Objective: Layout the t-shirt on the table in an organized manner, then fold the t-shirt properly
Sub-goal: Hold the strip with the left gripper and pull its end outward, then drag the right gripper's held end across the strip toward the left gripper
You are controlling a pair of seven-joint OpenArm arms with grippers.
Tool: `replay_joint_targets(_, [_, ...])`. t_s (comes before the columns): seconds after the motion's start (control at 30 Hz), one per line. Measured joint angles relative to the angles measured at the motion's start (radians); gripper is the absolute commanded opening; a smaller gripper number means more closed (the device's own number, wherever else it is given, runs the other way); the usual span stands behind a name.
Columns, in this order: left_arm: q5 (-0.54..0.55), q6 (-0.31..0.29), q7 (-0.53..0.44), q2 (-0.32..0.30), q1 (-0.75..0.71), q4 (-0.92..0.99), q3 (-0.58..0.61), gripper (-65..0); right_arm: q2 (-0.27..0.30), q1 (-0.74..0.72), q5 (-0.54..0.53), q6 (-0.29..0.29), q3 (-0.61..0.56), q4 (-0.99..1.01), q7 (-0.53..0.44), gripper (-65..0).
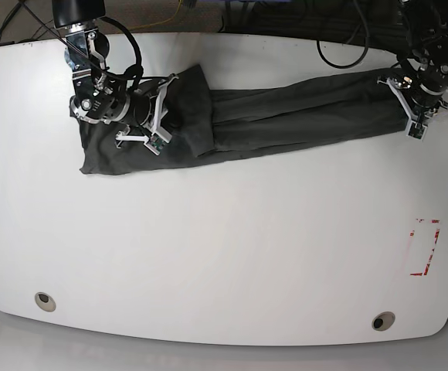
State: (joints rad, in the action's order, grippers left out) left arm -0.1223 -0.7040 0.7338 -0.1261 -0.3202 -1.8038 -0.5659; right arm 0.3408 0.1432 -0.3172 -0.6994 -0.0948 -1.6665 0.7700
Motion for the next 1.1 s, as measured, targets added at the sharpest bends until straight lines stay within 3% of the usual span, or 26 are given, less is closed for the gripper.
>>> replay_joint_targets(0.37, [0.004, 0.0, -0.006, 0.003, -0.058, 0.0, 0.004, -48.9, 0.0, 0.0, 0.001, 0.0, 0.003, 0.0, 0.0, -65.0])
replay_joint_targets(0.6, [0.001, 0.013, -0.023, -0.003, -0.076, 0.027, 0.045, -30.9, 0.0, -0.002, 0.004, 0.0, 0.003, 0.0, 0.0, -64.2])
replay_joint_targets(0.7, [0.008, 0.015, -0.028, -0.014, -0.074, 0.038, 0.043, -25.8, 0.0, -0.002, 0.004, 0.0, 0.003, -0.011, 0.006, -56.2])
replay_joint_targets(0.87, [0.01, 0.016, -0.041, -0.016, -0.073, 0.05, 0.041, -25.6, -0.003, -0.003, 0.004, 0.0, 0.01, -0.077, 0.055, -39.8])
replay_joint_targets(1.1, [0.022, 0.021, -0.051, -0.016, -0.071, 0.062, 0.041, -25.6, -0.072, -0.02, 0.003, 0.004, 0.135, -0.19, 0.092, -36.2])
